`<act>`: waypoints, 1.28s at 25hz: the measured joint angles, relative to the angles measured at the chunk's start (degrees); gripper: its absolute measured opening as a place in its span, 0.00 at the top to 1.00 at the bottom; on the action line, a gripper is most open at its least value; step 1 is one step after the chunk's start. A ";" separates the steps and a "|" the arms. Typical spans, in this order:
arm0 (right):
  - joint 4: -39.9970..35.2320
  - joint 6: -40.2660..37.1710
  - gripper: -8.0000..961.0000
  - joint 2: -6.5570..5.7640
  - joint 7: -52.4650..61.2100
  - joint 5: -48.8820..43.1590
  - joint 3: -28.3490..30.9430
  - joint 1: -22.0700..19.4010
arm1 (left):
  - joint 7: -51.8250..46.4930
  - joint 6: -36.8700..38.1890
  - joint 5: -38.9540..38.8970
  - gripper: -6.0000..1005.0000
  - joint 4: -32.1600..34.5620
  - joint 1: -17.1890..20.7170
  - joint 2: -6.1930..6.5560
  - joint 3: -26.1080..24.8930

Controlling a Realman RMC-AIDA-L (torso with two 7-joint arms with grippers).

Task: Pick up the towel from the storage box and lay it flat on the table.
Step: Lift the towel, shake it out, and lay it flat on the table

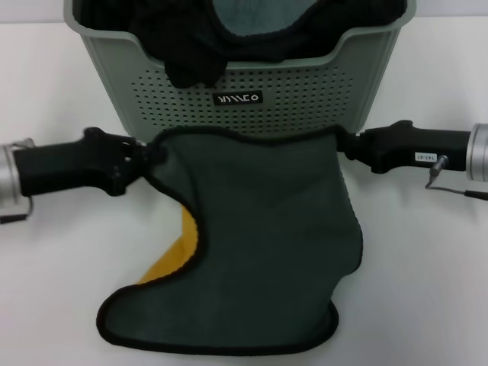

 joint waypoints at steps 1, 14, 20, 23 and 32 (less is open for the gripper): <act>0.02 -0.43 0.84 0.00 0.08 0.00 -0.18 0.32 | -1.31 -0.04 0.90 0.97 1.87 0.30 0.23 -0.01; 0.19 -12.26 0.84 0.00 5.37 0.08 -8.42 4.51 | -11.74 -6.94 22.59 0.97 21.26 1.06 -3.48 -1.67; 0.16 -13.33 0.83 0.00 5.65 1.84 -8.96 4.83 | -11.50 -10.60 29.83 0.97 25.12 0.48 -6.56 -2.27; 0.44 -13.43 0.83 -0.01 7.12 1.78 -9.58 5.64 | -11.46 -12.75 32.69 0.97 24.13 -0.17 -7.44 -1.86; -0.01 -12.95 0.82 -0.34 12.60 0.96 -13.12 5.26 | -14.59 -14.17 33.84 0.94 21.22 0.35 -7.69 -2.25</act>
